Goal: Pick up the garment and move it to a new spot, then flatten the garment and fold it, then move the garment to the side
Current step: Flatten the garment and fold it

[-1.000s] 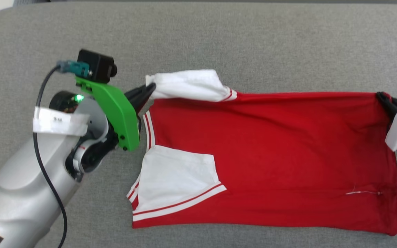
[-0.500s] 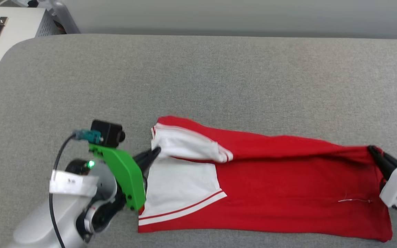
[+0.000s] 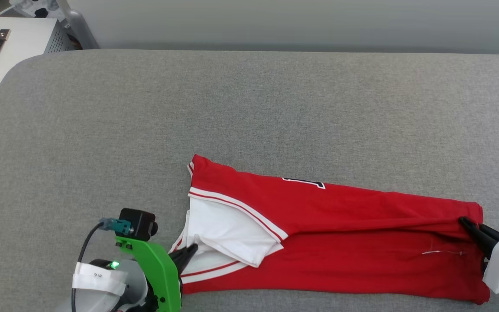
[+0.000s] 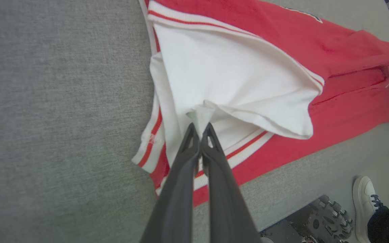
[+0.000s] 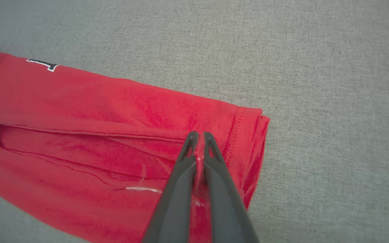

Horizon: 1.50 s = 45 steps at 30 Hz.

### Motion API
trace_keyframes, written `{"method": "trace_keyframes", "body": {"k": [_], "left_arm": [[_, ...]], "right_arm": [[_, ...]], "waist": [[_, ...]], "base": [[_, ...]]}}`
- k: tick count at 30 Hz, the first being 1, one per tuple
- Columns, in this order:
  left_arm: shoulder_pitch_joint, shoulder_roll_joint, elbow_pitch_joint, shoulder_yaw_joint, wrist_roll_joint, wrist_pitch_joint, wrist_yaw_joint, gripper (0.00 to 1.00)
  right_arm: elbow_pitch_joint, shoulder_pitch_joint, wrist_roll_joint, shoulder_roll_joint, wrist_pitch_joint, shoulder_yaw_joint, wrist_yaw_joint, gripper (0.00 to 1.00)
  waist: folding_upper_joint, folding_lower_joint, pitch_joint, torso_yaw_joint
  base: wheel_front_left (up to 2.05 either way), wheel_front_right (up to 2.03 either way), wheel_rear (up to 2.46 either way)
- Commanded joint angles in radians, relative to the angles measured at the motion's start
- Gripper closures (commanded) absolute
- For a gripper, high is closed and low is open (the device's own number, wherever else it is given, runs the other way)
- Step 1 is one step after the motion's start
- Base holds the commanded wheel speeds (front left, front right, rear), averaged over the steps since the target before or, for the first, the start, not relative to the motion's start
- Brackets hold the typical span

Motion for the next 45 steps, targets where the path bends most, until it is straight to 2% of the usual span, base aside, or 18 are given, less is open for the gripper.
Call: {"method": "trace_keyframes", "body": {"k": [1,13,14,15,16,17,18,27,29,33,38,41,43,45], "left_arm": [[0.010,-0.006,0.005,-0.009,0.007,0.012,0.000,1.00],[-0.017,-0.040,0.100,-0.045,0.037,0.023,-0.015,1.00],[-0.017,-0.043,0.104,-0.047,0.036,0.025,-0.016,1.00],[-0.016,-0.048,0.111,-0.048,0.030,0.031,-0.015,1.00],[-0.014,-0.051,0.115,-0.050,0.025,0.037,-0.014,0.74],[-0.013,-0.053,0.118,-0.052,0.024,0.041,-0.012,0.04],[-0.011,-0.055,0.120,-0.052,0.022,0.039,-0.010,0.00],[0.019,-0.074,0.119,-0.023,0.030,-0.061,0.006,0.00],[0.022,-0.088,0.101,0.009,0.055,-0.165,0.012,0.00],[0.009,-0.090,0.088,0.033,0.123,-0.297,0.009,0.00],[-0.005,-0.101,0.091,0.060,0.215,-0.416,0.020,0.00],[-0.008,-0.120,0.076,0.112,0.305,-0.438,0.034,0.00],[0.003,-0.156,0.028,0.209,0.387,-0.440,0.047,0.00],[0.037,-0.197,-0.027,0.311,0.483,-0.440,0.041,0.00]], "right_arm": [[-0.005,0.012,-0.010,-0.008,0.005,0.007,-0.001,1.00],[0.001,0.004,-0.056,-0.041,0.013,0.080,-0.001,0.98],[0.003,0.005,-0.057,-0.043,0.012,0.084,-0.001,0.67],[0.011,0.007,-0.055,-0.042,0.013,0.085,-0.001,0.00],[0.017,0.009,-0.052,-0.041,0.017,0.087,-0.001,0.00],[0.018,0.012,-0.047,-0.040,0.021,0.092,-0.001,0.00],[0.017,0.014,-0.042,-0.038,0.021,0.093,-0.001,0.00],[-0.029,0.075,0.002,-0.051,0.033,0.053,-0.001,0.00],[-0.058,0.107,0.019,-0.033,0.050,-0.027,-0.001,0.00],[-0.064,0.129,0.037,0.006,0.094,-0.106,-0.001,0.00],[-0.065,0.147,0.035,0.066,0.164,-0.209,-0.001,0.00],[-0.062,0.154,0.004,0.103,0.211,-0.269,-0.001,0.00],[-0.058,0.157,-0.016,0.129,0.241,-0.308,-0.001,0.00],[-0.052,0.157,-0.033,0.158,0.272,-0.348,-0.001,0.00]], "waist": [[0.0000,0.0001,0.004,0.001],[0.0000,0.0001,0.017,0.001],[0.0000,0.0001,0.015,0.001],[0.0000,0.0001,0.013,0.001],[0.0000,0.0001,0.009,0.000],[0.0000,0.0001,0.004,-0.001],[0.0000,0.0001,-0.002,-0.003],[0.0000,0.0001,-0.053,-0.013],[0.0000,0.0001,-0.069,-0.012],[0.0000,0.0001,-0.070,-0.007],[0.0000,0.0001,-0.060,0.005],[0.0000,0.0001,-0.050,0.014],[0.0000,0.0001,-0.042,0.020],[0.0000,0.0001,-0.032,0.026]], "base": [[0.00,0.00,0.00],[0.00,0.00,0.00],[0.00,0.00,0.00],[0.00,0.00,0.00],[0.00,0.00,0.00],[0.00,0.00,0.00],[0.00,0.00,0.00],[0.00,0.00,0.00],[0.00,0.00,0.00],[0.00,0.00,0.00],[0.00,0.00,0.00],[0.00,0.00,0.00],[0.00,0.00,0.00],[0.00,0.00,0.00]]}}
